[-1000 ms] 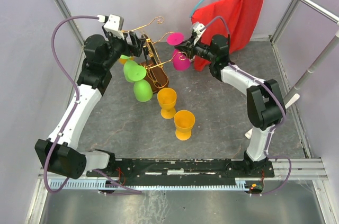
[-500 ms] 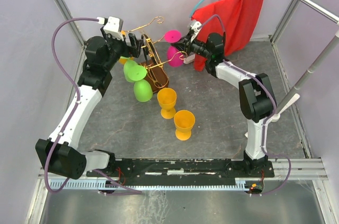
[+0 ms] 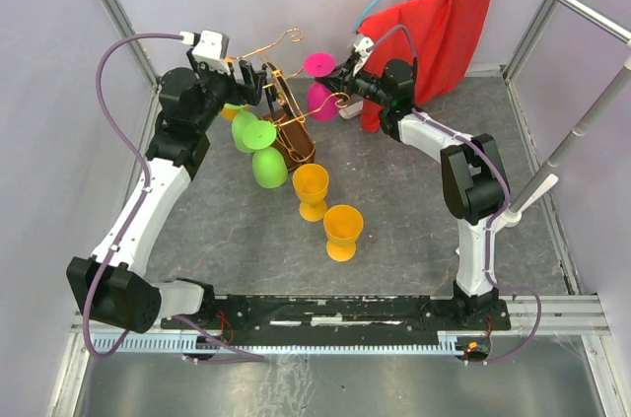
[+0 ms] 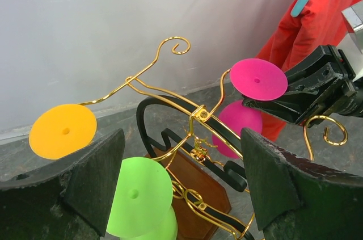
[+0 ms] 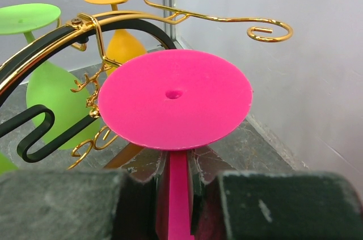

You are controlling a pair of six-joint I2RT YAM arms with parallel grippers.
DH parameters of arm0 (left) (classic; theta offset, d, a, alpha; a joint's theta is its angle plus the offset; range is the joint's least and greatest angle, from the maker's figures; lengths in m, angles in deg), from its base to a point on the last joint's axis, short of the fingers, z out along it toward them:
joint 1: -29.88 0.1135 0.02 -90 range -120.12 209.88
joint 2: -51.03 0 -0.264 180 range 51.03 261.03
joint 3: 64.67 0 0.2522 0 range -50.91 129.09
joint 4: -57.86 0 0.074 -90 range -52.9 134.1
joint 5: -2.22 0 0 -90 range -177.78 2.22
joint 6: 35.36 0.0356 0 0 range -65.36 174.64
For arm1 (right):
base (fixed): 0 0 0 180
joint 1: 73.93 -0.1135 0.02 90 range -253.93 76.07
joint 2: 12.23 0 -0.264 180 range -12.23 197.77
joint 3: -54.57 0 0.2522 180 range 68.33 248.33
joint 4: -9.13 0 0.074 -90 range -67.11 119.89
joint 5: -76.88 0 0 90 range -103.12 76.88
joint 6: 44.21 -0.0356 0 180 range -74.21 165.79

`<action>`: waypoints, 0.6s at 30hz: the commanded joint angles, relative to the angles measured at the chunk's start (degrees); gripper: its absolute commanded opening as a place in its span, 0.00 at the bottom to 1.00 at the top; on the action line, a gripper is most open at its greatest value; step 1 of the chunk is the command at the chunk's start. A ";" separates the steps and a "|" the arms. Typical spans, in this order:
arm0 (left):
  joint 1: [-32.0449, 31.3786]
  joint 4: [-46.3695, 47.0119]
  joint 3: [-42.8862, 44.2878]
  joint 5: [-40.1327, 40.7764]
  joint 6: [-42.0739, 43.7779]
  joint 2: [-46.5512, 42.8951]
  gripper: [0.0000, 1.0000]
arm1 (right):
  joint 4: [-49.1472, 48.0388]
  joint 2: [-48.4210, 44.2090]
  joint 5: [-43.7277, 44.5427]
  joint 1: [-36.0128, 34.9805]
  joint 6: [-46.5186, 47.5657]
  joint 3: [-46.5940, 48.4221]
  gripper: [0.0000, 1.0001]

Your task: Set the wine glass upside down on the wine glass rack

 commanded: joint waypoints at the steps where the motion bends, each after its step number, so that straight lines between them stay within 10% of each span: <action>1: 0.42 3.22 -0.67 1.21 1.63 -1.19 0.89 | -3.07 -2.26 2.69 -0.31 2.69 -0.57 0.01; 18: 0.40 2.40 -1.79 1.90 1.65 -2.40 0.89 | -1.26 -9.90 7.39 3.05 4.07 -8.77 0.01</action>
